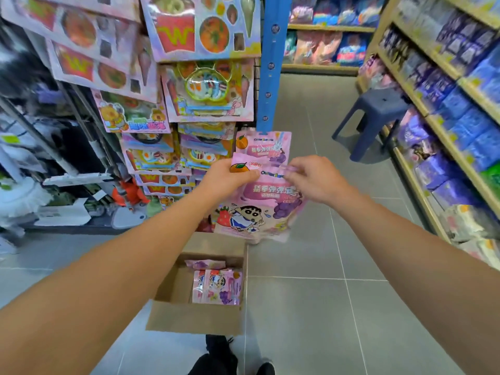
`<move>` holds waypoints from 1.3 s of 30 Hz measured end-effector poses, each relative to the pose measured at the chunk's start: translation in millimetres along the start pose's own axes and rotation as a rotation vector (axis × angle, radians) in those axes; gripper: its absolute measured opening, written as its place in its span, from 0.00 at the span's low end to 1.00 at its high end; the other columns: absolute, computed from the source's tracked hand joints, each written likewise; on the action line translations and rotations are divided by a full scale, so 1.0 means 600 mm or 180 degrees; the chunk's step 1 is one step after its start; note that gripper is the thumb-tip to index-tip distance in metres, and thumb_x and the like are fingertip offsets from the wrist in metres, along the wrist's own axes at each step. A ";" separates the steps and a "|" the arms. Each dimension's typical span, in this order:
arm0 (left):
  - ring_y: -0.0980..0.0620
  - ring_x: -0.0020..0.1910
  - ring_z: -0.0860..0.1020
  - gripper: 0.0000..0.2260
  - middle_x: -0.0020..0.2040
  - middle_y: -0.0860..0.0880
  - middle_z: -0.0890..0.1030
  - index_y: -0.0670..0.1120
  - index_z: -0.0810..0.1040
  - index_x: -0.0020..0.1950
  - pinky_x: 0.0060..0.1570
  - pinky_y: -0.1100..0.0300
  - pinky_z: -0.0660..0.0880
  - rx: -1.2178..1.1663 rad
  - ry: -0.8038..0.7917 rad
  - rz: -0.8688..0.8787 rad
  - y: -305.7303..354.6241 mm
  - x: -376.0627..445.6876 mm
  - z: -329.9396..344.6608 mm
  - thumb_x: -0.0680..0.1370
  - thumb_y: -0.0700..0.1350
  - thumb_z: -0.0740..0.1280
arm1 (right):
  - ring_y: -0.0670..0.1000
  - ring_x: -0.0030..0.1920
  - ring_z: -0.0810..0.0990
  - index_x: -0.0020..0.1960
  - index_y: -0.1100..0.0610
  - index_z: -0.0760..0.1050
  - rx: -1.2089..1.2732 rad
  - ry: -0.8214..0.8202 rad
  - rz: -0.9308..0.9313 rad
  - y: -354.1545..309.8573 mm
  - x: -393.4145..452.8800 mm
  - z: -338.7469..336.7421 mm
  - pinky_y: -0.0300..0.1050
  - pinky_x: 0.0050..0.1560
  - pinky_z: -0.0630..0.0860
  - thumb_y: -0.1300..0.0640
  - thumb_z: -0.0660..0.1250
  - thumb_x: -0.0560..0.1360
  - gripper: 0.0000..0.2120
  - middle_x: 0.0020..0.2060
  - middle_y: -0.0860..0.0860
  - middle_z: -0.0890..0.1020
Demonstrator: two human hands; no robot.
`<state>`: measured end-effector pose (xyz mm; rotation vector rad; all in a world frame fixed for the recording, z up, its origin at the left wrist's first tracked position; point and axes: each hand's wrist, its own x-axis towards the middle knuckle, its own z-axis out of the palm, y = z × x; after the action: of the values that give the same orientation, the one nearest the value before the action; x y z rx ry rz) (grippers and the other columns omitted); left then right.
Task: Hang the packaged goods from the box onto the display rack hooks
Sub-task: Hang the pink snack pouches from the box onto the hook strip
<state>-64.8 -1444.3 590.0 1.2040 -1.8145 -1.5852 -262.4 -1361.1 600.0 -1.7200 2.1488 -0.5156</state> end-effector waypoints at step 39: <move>0.40 0.43 0.84 0.13 0.42 0.41 0.85 0.41 0.82 0.41 0.47 0.38 0.80 -0.0895 0.1355 -0.0879 -0.104 0.310 0.071 0.72 0.51 0.74 | 0.62 0.48 0.79 0.76 0.36 0.33 -0.0645 -0.0351 -0.0746 0.127 0.355 0.033 0.58 0.45 0.79 0.56 0.63 0.77 0.44 0.59 0.57 0.76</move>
<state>-175.8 -1571.6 482.0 1.5583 -1.1593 -1.5137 -362.8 -1555.0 537.9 -2.0738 1.9918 -0.2599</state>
